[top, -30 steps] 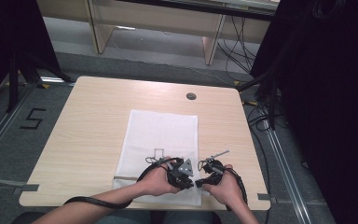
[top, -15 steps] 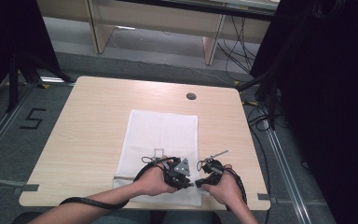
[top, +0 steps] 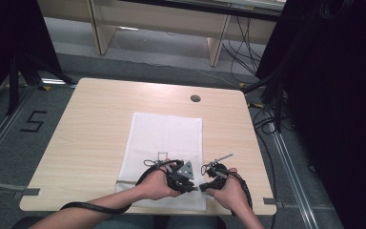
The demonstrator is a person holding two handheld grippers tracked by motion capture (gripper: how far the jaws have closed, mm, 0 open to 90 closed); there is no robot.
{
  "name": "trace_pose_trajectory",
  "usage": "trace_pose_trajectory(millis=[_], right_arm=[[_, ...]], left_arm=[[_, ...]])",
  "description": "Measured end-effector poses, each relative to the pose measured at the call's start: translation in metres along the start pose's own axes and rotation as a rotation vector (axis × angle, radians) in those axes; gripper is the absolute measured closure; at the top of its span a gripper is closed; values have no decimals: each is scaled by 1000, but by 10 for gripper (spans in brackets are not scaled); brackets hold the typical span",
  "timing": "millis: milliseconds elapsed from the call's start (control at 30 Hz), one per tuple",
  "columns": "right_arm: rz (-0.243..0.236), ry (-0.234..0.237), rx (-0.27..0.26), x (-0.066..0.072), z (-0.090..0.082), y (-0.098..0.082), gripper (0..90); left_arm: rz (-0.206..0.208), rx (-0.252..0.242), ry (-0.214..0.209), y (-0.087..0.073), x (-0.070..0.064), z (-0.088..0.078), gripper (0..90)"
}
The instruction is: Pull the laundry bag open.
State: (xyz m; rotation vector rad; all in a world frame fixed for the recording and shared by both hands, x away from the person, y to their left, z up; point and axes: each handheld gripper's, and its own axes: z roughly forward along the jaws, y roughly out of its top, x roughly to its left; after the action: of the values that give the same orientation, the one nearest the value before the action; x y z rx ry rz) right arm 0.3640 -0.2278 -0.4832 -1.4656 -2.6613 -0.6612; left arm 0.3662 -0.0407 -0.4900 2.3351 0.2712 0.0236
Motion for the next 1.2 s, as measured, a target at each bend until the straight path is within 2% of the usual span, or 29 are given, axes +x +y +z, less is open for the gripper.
trace_pose_trajectory(millis=[300,500,533,600,667,700,967,1100,1200], right_arm=[[2,6,2,0,0,0,900],[1,6,2,0,0,0,900],[-5,-2,-1,0,0,0,900],[-5,0,0,0,0,0,900],[-5,1,0,0,0,0,900],[5,-3,5,1,0,0,900],[7,-4,5,1,0,0,900],[-8,-2,-3,-1,0,0,900],[3,-3,5,1,0,0,900]], left_arm=[[19,0,0,1,0,-3,822],[1,0,-4,1,0,-6,822],[17,-2,0,1,0,-6,822],[4,-1,-2,1,0,-7,822],[20,3,-4,1,0,-8,822],[4,-1,-5,1,0,-9,822],[-9,-4,-13,0,1,-13,822],[-25,-11,-15,-1,2,-14,822],[-6,-5,-18,-1,3,-16,822]])
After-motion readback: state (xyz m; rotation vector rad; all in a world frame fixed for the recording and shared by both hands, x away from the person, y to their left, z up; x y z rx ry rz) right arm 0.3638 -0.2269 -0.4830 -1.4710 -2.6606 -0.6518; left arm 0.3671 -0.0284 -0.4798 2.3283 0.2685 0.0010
